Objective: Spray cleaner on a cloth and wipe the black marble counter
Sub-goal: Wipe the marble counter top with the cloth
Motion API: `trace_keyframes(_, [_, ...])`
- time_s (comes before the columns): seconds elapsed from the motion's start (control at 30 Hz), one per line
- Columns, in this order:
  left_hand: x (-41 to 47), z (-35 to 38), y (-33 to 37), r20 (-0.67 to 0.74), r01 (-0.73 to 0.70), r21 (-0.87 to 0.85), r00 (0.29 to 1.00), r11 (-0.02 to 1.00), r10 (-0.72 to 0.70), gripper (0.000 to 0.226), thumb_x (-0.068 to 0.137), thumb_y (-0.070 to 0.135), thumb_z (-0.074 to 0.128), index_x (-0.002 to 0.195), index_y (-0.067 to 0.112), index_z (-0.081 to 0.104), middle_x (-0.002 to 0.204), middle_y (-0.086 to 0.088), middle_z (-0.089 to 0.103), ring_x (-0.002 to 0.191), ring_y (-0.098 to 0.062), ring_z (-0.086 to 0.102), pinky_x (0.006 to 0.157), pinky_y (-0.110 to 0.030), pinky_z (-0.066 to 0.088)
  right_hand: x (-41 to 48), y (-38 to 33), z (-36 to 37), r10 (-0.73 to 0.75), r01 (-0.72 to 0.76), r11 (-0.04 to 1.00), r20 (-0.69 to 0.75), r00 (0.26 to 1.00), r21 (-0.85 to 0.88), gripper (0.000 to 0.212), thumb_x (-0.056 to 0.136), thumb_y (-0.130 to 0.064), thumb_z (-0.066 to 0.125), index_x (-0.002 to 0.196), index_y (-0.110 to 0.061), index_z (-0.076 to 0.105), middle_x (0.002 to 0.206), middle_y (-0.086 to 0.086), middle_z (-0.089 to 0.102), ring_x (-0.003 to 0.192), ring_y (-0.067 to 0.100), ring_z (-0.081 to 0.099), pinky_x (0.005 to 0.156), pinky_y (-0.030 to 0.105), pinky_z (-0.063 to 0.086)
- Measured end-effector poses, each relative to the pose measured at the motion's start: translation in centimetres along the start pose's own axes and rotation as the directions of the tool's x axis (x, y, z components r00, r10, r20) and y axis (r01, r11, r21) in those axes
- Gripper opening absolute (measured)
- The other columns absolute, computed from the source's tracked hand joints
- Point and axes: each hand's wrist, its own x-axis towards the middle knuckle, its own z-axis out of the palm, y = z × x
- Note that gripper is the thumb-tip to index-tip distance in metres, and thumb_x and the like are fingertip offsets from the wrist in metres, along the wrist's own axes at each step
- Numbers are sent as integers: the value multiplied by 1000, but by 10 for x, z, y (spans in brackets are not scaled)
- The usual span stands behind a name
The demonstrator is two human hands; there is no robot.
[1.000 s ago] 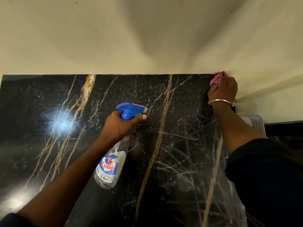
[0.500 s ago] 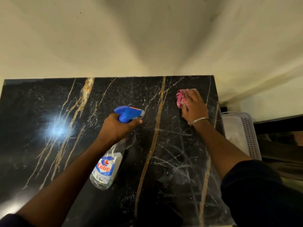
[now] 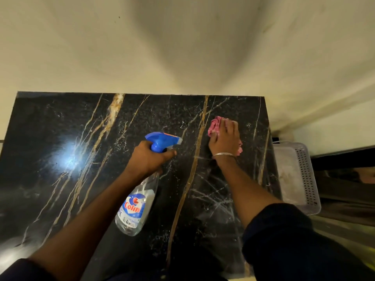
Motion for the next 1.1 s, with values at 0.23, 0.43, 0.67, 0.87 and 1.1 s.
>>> trace_keyframes(0.23, [1, 2, 6, 4, -39, 48, 999, 998, 39, 22, 81, 29, 78, 88, 14, 63, 77, -3, 69, 62, -11, 65, 58, -22, 49, -14, 15, -2, -338, 337, 941, 53, 939, 28, 55, 99, -39, 47, 146, -10, 42, 151, 10, 40, 144, 31, 26, 121, 41, 19])
trace_keyframes(0.43, [6, -1, 12, 6, -43, 21, 999, 999, 43, 24, 82, 28, 77, 97, 14, 64, 82, -4, 72, 65, -11, 67, 58, -21, 50, 10, 103, -27, 21, -20, 997, -20, 1000, 71, 52, 92, -18, 53, 143, -11, 43, 146, 10, 41, 140, 30, 31, 115, 49, 32])
trace_keyframes(0.67, [4, 4, 9, 4, -62, 14, 998, 998, 62, 20, 83, 27, 77, 92, 15, 63, 81, -5, 71, 67, -11, 66, 62, -21, 50, 19, 84, -26, 244, -242, 968, 22, 969, -58, 65, 79, -18, 71, 138, -4, 48, 144, 17, 45, 135, 35, 35, 116, 45, 29])
trace_keyframes(0.87, [-2, 5, 8, -11, -57, 5, 998, 998, 57, 24, 81, 29, 78, 93, 15, 62, 79, -4, 70, 62, -11, 66, 59, -23, 52, -49, -24, -6, -82, 82, 995, 2, 997, 65, 52, 84, -23, 56, 135, -16, 52, 138, 5, 48, 131, 31, 39, 108, 46, 34])
trace_keyframes(1.1, [-8, 7, 10, 22, -41, 14, 999, 999, 41, 28, 82, 28, 77, 99, 12, 62, 81, -5, 69, 60, -12, 65, 53, -25, 53, -48, -9, -11, -224, 231, 972, 117, 967, -42, 56, 80, -23, 68, 133, -25, 52, 136, 3, 45, 117, 28, 43, 97, 42, 42])
